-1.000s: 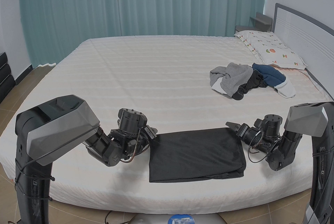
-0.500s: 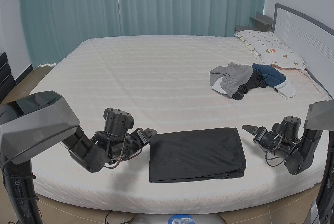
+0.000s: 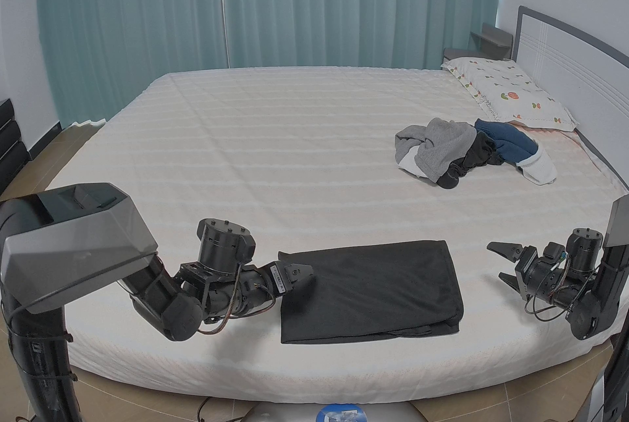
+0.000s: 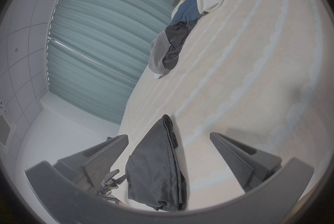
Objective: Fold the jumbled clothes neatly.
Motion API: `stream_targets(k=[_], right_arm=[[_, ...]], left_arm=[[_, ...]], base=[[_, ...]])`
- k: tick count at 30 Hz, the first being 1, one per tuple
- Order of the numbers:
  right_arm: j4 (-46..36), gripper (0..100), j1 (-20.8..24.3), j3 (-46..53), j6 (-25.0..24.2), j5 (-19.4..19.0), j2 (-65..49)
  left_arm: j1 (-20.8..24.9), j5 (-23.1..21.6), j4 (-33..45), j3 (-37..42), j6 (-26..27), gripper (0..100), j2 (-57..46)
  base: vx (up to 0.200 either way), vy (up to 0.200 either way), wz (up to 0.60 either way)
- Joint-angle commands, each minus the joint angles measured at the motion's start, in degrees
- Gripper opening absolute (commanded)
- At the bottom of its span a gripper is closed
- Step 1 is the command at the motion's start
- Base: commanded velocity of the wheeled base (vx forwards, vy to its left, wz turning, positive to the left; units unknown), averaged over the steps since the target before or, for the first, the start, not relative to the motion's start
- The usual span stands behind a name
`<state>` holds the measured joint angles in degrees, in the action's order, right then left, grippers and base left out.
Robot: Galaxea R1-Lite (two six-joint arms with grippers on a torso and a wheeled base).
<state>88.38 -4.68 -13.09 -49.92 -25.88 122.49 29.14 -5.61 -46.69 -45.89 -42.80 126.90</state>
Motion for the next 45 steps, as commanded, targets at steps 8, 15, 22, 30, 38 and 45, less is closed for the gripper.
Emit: stream_targets(k=[8, 15, 22, 30, 38, 45], right_arm=[[0.1, 100, 1.7, 0.9, -1.7, 0.0, -0.4], [0.1, 100, 2.6, 1.0, -2.0, 0.0, -0.6], [0.1, 100, 2.7, 1.0, -2.1, 0.0, -0.7], [0.1, 100, 2.7, 1.1, -2.5, 0.0, -0.9], [0.0, 100, 2.7, 1.1, -2.5, 0.0, -0.9], [0.1, 100, 2.7, 1.1, -2.6, 0.0, -0.8]], left_arm=[[1.8, 3.7, 0.0, -2.5, -1.9, 100, 3.3], [3.4, 3.7, -0.2, -3.1, -3.8, 100, 3.3], [3.9, 3.5, -0.2, -3.0, -4.0, 100, 3.5], [3.9, 3.4, -0.2, -2.7, -4.2, 0, 3.9], [3.9, 4.1, -2.8, -2.0, -5.4, 0, 3.4], [4.5, 4.2, -6.7, 0.4, -5.1, 0, 3.4]], base=[[0.0, 0.0, 0.0], [0.0, 0.0, 0.0], [0.0, 0.0, 0.0], [0.0, 0.0, 0.0], [0.0, 0.0, 0.0], [0.0, 0.0, 0.0]])
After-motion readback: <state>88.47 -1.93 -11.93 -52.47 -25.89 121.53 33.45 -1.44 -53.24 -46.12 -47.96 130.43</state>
